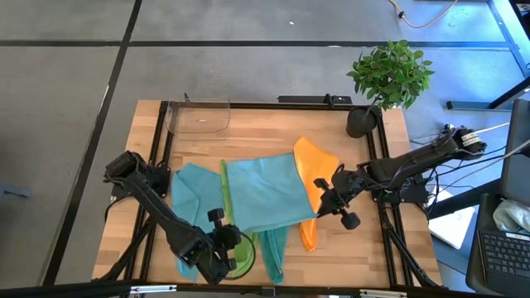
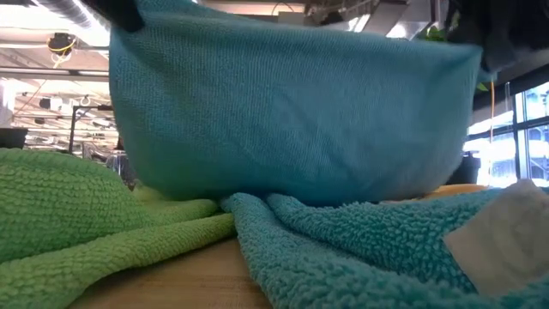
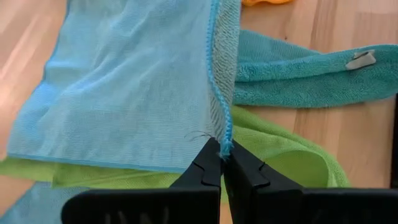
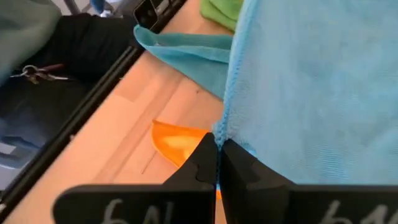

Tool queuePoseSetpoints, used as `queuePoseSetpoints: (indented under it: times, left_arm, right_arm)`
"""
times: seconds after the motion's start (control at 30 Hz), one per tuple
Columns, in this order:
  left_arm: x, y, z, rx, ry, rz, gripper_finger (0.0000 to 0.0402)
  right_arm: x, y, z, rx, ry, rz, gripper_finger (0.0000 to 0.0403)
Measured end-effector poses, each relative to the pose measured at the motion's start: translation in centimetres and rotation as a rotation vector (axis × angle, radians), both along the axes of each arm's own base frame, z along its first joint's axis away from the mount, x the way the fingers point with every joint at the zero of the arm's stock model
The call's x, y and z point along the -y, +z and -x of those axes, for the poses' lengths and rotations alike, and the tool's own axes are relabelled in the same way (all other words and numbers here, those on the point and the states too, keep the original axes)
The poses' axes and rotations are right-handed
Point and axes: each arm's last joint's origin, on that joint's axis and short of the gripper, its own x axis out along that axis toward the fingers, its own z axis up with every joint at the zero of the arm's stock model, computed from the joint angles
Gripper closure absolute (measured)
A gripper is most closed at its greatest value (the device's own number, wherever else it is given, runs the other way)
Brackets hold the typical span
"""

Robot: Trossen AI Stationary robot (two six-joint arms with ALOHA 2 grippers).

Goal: Fold microfiber towels
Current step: Fold the light blue microfiber cloth

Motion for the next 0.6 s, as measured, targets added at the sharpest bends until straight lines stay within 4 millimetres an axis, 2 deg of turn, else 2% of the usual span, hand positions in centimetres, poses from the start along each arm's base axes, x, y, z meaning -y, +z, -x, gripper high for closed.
queuePoseSetpoints:
  times: [0.13, 0.4, 0.6]
  left_arm:
    - [-1.1, -0.1, 0.0, -0.035, 0.027, -0.079, 0.0402]
    - [-5.1, -0.2, -0.3, -0.148, 0.142, -0.297, 0.0402]
    - [-8.2, -2.8, -0.6, -0.233, 0.213, -0.352, 0.0402]
  right_arm:
    - [0.6, -1.0, 0.1, 0.048, -0.087, 0.12, 0.0398]
    - [3.7, -0.7, -0.8, 0.137, -0.417, 0.48, 0.0398]
    - [5.9, -0.8, -1.1, 0.113, -0.48, 0.526, 0.0398]
